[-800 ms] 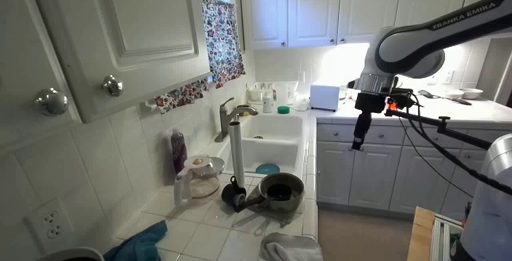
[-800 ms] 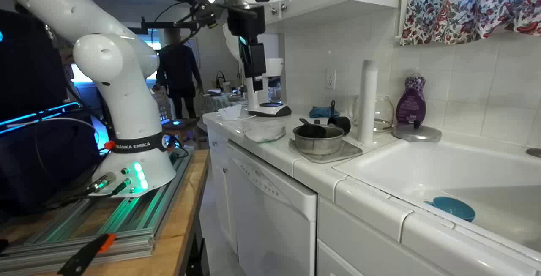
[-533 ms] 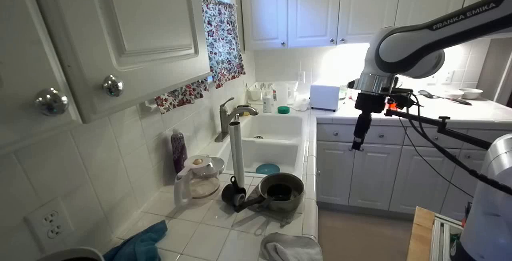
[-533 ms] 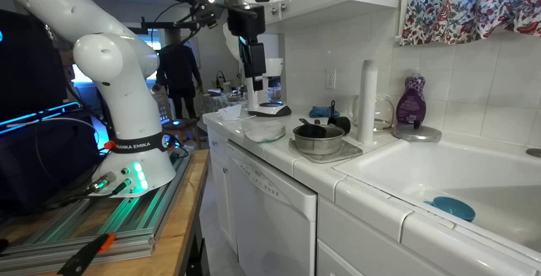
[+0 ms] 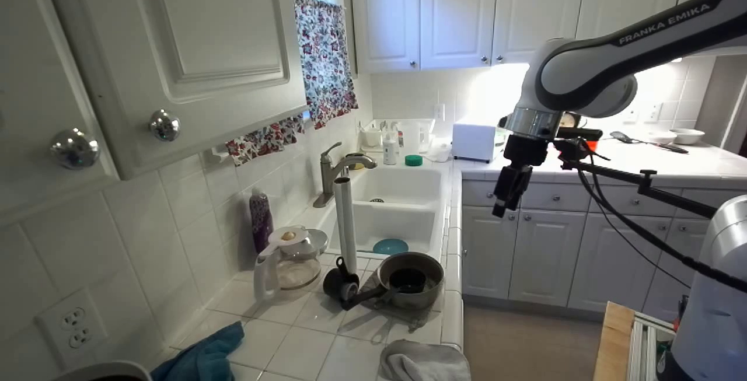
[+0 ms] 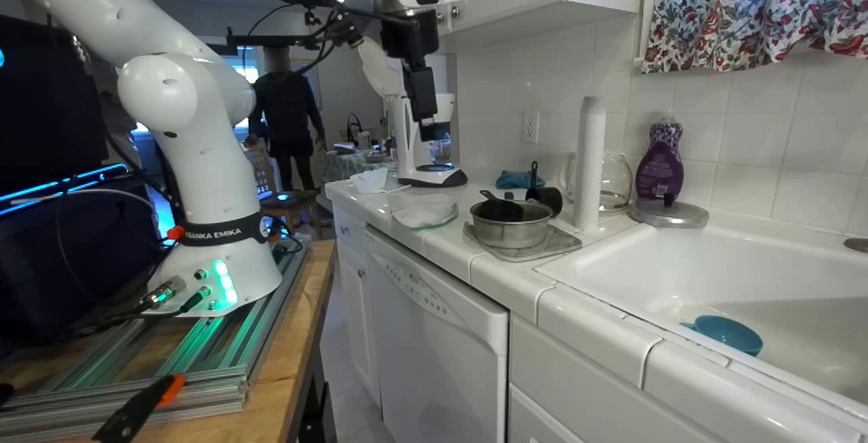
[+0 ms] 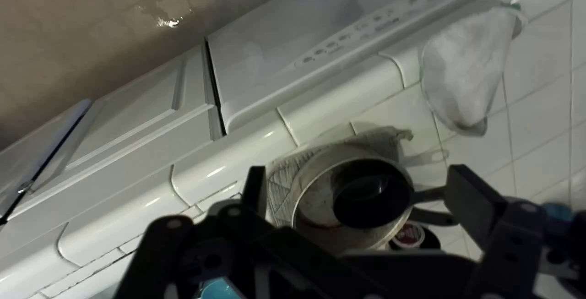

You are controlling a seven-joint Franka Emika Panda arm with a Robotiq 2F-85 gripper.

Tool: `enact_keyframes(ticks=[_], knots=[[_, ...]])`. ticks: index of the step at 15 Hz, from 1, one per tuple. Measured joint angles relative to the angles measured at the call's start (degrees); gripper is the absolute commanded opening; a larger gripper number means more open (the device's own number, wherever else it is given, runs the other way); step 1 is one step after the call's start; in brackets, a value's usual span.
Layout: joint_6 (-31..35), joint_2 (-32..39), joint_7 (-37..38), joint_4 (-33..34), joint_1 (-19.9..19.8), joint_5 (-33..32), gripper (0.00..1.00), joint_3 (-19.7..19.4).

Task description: Pick up the scoop, put it upright, move the pot and the bag to the left

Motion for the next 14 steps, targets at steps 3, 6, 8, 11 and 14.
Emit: enact_keyframes(ticks=[3, 6, 8, 11, 14], knots=[[9.7, 4.2, 9.8, -0.1, 1.3, 6.5, 1.0, 5.9], [19.0, 9.2, 19.0, -0.1, 2.8, 12.2, 1.0, 10.8], [24.9, 12.5, 25.2, 0.1, 4.0, 15.6, 1.0, 13.9], [32.7, 17.6, 33.9, 1.8, 5.8, 20.2, 1.0, 17.6], [39.2, 22.9, 41.1, 4.6, 7.1, 24.4, 1.0, 19.8]])
